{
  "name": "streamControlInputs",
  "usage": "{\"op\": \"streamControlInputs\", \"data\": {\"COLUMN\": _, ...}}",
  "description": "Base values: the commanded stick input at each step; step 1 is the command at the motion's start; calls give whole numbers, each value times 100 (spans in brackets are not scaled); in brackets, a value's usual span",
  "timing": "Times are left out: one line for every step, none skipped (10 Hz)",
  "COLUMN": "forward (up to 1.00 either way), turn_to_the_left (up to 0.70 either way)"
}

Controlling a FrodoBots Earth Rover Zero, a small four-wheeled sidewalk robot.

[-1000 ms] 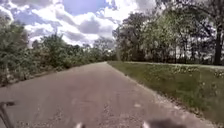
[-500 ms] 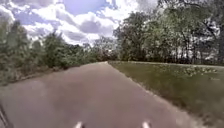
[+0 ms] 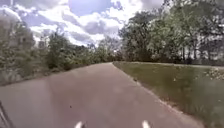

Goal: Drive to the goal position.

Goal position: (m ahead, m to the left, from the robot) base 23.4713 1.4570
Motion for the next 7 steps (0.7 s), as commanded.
{"op": "streamControlInputs", "data": {"forward": 100, "turn_to_the_left": 19}}
{"op": "streamControlInputs", "data": {"forward": 100, "turn_to_the_left": 0}}
{"op": "streamControlInputs", "data": {"forward": 100, "turn_to_the_left": 0}}
{"op": "streamControlInputs", "data": {"forward": 100, "turn_to_the_left": 0}}
{"op": "streamControlInputs", "data": {"forward": 100, "turn_to_the_left": 0}}
{"op": "streamControlInputs", "data": {"forward": 100, "turn_to_the_left": 0}}
{"op": "streamControlInputs", "data": {"forward": 100, "turn_to_the_left": 0}}
